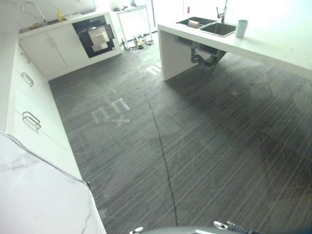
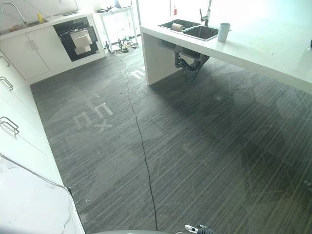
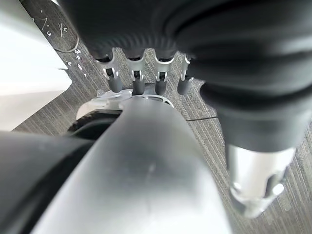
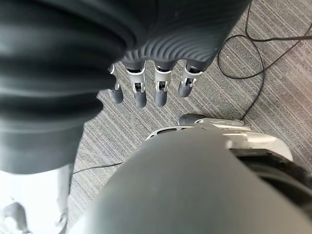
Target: Place the dishes in the dishwasher.
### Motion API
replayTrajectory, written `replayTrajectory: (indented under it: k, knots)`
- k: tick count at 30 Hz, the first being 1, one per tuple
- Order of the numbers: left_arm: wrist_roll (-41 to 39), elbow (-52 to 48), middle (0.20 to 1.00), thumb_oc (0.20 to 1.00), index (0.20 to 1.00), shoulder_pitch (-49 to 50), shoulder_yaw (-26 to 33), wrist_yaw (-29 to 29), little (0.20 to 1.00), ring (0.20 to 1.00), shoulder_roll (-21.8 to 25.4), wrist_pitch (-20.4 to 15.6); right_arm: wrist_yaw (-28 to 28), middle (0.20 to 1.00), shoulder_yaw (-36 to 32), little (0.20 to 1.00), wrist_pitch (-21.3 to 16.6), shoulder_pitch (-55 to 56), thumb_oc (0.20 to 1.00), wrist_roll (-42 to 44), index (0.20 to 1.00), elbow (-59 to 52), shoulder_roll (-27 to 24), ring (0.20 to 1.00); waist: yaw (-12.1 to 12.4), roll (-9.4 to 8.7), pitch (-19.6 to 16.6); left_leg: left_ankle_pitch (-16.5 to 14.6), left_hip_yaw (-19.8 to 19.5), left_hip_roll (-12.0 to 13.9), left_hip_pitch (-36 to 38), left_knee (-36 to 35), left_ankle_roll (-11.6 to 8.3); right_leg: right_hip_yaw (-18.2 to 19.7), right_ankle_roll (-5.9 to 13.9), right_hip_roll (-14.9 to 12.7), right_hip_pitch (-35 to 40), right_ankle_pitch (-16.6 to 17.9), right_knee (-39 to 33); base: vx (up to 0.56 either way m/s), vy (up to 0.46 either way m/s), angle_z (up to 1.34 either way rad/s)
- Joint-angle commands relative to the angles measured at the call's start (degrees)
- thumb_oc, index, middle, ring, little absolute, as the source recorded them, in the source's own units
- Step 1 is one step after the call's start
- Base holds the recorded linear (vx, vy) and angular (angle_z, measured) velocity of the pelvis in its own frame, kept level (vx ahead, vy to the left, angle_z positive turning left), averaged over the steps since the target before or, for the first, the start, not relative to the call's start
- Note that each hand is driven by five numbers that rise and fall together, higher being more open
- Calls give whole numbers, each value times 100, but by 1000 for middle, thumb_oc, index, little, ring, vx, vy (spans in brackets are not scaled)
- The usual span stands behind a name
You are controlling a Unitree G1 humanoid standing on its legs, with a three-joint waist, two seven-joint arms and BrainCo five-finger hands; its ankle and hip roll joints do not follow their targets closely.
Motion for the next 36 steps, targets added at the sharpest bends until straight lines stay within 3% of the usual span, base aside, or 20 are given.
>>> replayTrajectory:
  k: [1, 16, 22, 27, 32, 36]
  knots:
    - [-273, 42, 1000, 1000, 1000, -311, 7, -277, 1000, 1000, -648, -28, 126, 1000, 285, 1000, -2, -334, 1000, -83, 1000, 131, 392, 1000, -32, -223, -98, -376, -63, 15, 47, 226, -149, -143, 389, -391, 225, 470, -455, 7, -12, 6]
    - [-87, 30, 1000, 1000, 1000, -331, -4, -341, 1000, 1000, -626, -200, 122, 1000, 348, 1000, -98, -358, 1000, -31, 1000, 87, 366, 1000, -33, -213, -72, -389, -97, 7, 11, 265, -126, -58, 361, -372, 195, 444, -414, -2, -1, 1]
    - [-170, 3, 1000, 1000, 1000, -487, -53, -375, 1000, 1000, -618, -99, 134, 1000, 366, 1000, -166, -469, 1000, 96, 1000, 98, 367, 1000, -48, -197, -138, -409, -78, 10, 32, 319, -117, -50, 339, -357, 213, 399, -337, -72, -1, 0]
    - [-773, -111, 1000, 1000, 1000, -616, -43, -227, 1000, 1000, -636, -93, 99, 1000, 344, 1000, -75, -661, 1000, 428, 1000, -26, 304, 1000, -70, -153, -92, -499, -132, 14, -23, 664, -57, -39, 248, -376, 130, 259, 30, -103, 1, -1]
    - [-655, -140, 1000, 1000, 1000, -772, -55, -203, 1000, 1000, -642, 58, 79, 1000, 201, 1000, 93, -804, 1000, 670, 1000, -12, 239, 1000, -121, -112, -39, -660, -170, 50, 28, 1146, -36, -6, 155, -397, 162, 86, 435, 0, 7, 4]
    - [-169, 14, 1000, 1000, 1000, -386, -22, -386, 1000, 1000, -695, 348, 190, 1000, 40, 1000, 393, -539, 1000, 368, 1000, 211, 238, 1000, -195, -126, -514, -962, -32, 72, 481, 1297, -90, 55, 161, -347, 611, -153, 515, 387, 0, 0]
